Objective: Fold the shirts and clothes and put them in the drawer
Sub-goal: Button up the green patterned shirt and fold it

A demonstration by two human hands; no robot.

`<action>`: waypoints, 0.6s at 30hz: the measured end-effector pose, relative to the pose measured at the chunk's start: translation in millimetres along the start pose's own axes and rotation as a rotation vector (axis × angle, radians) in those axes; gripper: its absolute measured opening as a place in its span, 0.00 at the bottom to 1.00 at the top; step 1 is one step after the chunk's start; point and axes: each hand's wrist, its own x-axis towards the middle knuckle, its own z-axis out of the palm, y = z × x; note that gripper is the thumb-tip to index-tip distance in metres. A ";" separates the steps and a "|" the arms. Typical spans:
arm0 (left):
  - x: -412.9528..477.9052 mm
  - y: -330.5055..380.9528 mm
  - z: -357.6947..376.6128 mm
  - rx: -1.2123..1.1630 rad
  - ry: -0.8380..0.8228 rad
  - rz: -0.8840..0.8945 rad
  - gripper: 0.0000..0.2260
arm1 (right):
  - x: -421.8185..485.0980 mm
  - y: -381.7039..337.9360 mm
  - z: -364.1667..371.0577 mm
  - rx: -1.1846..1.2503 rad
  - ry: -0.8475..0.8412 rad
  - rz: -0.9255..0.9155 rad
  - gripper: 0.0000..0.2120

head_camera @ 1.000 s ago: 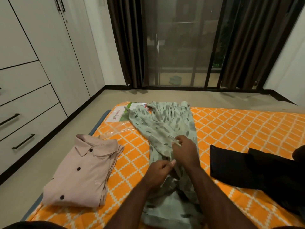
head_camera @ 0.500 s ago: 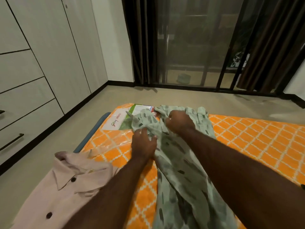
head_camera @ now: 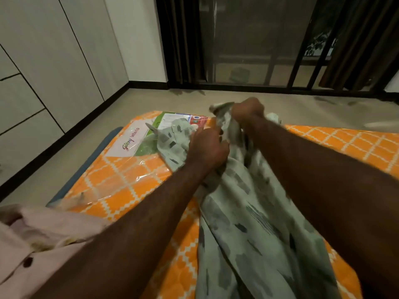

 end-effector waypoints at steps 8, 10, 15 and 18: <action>-86.5 20.6 -25.8 -0.069 0.163 -0.253 0.28 | -35.1 70.3 -59.4 -0.005 -0.083 0.096 0.20; -125.0 16.4 -32.8 -0.115 0.139 -0.473 0.27 | -74.6 70.6 -65.1 -0.104 -0.071 -0.046 0.19; -206.7 31.6 -41.5 -0.184 -0.026 -0.523 0.14 | -187.9 90.9 -82.8 -0.163 -0.323 -0.113 0.22; -229.2 54.1 -44.5 -0.069 -0.103 -0.365 0.15 | -230.7 107.4 -90.0 -0.177 -0.391 -0.102 0.33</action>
